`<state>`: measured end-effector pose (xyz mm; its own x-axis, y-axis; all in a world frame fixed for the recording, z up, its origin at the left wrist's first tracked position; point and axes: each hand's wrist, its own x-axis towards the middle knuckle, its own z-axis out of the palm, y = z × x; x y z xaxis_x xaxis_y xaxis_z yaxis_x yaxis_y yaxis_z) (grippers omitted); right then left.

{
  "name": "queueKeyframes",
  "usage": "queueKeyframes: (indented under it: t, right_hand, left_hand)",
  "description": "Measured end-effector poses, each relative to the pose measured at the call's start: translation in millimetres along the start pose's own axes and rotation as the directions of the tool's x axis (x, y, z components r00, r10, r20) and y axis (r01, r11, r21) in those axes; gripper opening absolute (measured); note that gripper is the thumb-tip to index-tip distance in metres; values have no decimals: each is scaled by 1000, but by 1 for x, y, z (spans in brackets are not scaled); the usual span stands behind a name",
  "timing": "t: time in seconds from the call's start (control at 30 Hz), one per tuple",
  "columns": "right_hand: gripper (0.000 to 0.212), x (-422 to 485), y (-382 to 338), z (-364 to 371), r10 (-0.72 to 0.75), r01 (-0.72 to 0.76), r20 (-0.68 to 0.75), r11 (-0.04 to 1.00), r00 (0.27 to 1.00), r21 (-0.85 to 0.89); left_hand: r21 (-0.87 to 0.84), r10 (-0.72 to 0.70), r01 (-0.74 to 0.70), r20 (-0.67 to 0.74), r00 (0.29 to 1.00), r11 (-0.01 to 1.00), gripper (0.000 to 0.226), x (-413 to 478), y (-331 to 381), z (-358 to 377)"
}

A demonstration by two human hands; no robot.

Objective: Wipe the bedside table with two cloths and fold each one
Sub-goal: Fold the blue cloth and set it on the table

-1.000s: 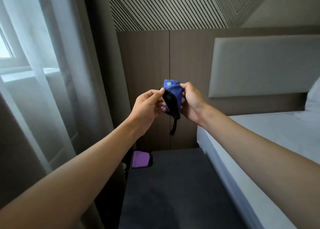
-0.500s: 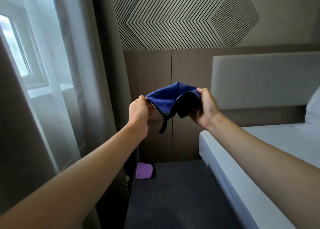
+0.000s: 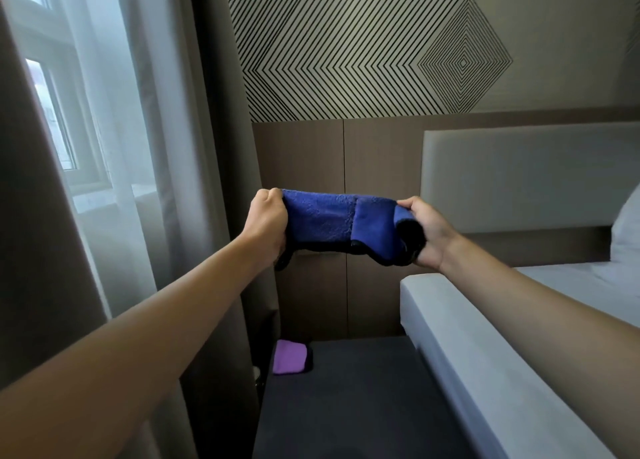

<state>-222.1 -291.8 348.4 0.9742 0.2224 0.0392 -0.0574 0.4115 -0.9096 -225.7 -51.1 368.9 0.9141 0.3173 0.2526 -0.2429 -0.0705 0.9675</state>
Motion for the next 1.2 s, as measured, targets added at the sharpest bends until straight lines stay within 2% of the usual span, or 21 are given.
queueKeyframes:
  t: [0.1, 0.2, 0.37, 0.4, 0.43, 0.47, 0.5, 0.57, 0.63, 0.7, 0.77, 0.83, 0.9, 0.97, 1.03, 1.1, 1.13, 1.2]
  right_hand:
    - [35, -3, 0, 5, 60, -60, 18, 998, 998, -6]
    - [34, -8, -7, 14, 62, -63, 32, 998, 998, 22]
    - [38, -14, -20, 29, 45, -45, 14, 999, 999, 3]
    - [38, -15, -21, 32, 44, -44, 4, 999, 999, 0]
    - [38, -14, -21, 33, 42, -42, -11, 999, 999, -3]
    - [37, -13, -19, 35, 46, -46, -35, 999, 998, -5]
    - [34, -12, -17, 36, 48, -48, -63, 999, 997, 0]
    - [26, -5, -9, 36, 59, -58, -146, 998, 988, 9]
    - [24, 0, -1, 38, 77, -80, -208, 997, 975, -3]
    - [26, 1, 6, 40, 97, -104, -208, 994, 973, -19]
    - [27, 2, 10, 42, 119, -127, -191, 991, 974, -34]
    - [27, 1, 11, 43, 129, -139, -179, 989, 975, -42]
    - [24, 2, 11, 42, 146, -159, -166, 985, 975, -68]
    - [21, 4, 12, 43, 170, -187, -153, 977, 974, -100]
    - [23, 1, 10, 43, 200, -216, -132, 969, 971, -118]
    - [43, -3, 9, 39, 215, -225, -86, 966, 973, -125]
    - [55, -6, 10, 36, 216, -220, -50, 971, 975, -96]
    - [61, -10, 15, 34, 163, -163, 5, 986, 987, -24]
  left_hand:
    - [49, -82, 82, -16, 997, 995, 43, 6, -6, -1]
    - [29, -162, 163, -46, 986, 986, 27, -11, -10, -5]
    - [-251, -350, 359, 80, 933, 899, 22, -29, -27, -4]
    - [-232, -321, 324, 54, 946, 917, 17, -32, -30, -2]
    - [-139, -244, 240, -12, 970, 961, 18, -33, -33, -2]
    - [27, -106, 109, -88, 990, 994, 18, -35, -35, -2]
    - [198, 90, -66, -117, 989, 978, 13, -38, -36, -2]
    - [328, 419, -406, 35, 908, 853, 10, -52, -33, 2]
    - [298, 562, -623, 271, 781, 723, 22, -62, -37, 9]
    - [351, 615, -751, 431, 660, 559, 36, -68, -45, 19]
    - [415, 648, -811, 492, 582, 412, 40, -69, -53, 26]
    - [427, 712, -831, 453, 537, 356, 26, -67, -54, 27]
    - [423, 764, -838, 391, 513, 345, 9, -63, -53, 26]
    - [391, 756, -820, 351, 552, 417, 3, -64, -50, 28]
    - [308, 688, -747, 294, 664, 589, 3, -67, -48, 31]
    - [250, 558, -608, 246, 793, 754, 6, -70, -47, 32]
    - [238, 501, -542, 213, 839, 806, 6, -70, -47, 32]
    - [217, 412, -433, 133, 901, 875, 7, -69, -47, 31]
